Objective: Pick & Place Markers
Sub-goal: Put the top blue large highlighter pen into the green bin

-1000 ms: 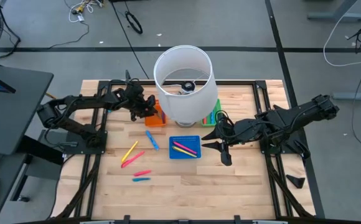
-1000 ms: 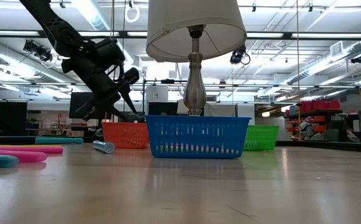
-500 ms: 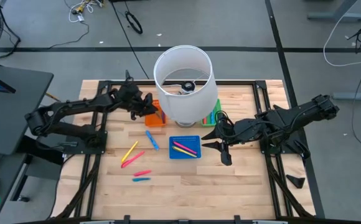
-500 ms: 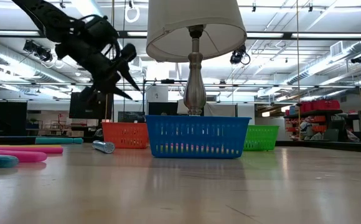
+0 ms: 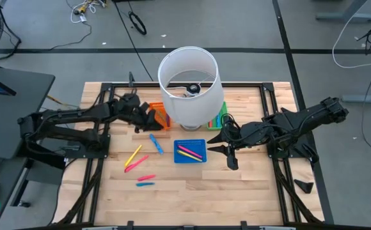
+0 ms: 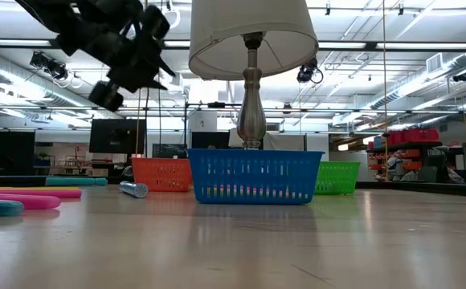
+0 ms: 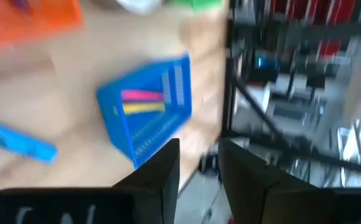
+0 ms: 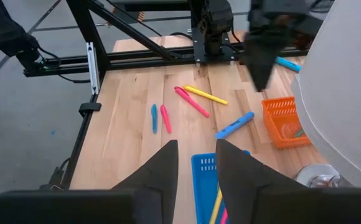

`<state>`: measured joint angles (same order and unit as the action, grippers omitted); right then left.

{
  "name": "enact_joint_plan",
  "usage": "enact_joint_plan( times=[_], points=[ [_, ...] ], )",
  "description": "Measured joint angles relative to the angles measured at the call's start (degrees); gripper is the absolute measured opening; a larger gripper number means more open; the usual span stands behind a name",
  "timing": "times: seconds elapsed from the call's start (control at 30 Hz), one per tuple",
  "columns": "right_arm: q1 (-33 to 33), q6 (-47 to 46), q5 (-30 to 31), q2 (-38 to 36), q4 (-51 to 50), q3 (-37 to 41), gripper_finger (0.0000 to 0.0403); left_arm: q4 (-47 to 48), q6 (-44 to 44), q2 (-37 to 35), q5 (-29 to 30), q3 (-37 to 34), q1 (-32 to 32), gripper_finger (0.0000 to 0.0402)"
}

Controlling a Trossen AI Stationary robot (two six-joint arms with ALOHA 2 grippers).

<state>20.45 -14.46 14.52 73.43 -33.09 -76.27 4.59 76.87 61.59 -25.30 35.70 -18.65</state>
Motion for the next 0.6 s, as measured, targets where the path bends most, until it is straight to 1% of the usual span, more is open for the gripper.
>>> enact_joint_plan(
  times=[0.17, 0.4, 0.6],
  points=[
    [0.0, 0.0, 0.0, 0.0, -0.01, 0.0, 0.011, 0.42, 0.06, -1.69, 0.0, 0.07, 7.09, 0.0115],
    [0.0, 0.0, 0.0, 0.0, -0.01, 0.0, 0.011, 3.41, -1.11, -2.13, 0.3, 0.07, 14.84, 0.0115],
    [0.01, 0.0, 0.0, 0.0, -0.01, 0.0, 0.011, 8.61, -4.06, -2.13, 5.93, 0.07, 20.6, 0.0115]
  ],
)
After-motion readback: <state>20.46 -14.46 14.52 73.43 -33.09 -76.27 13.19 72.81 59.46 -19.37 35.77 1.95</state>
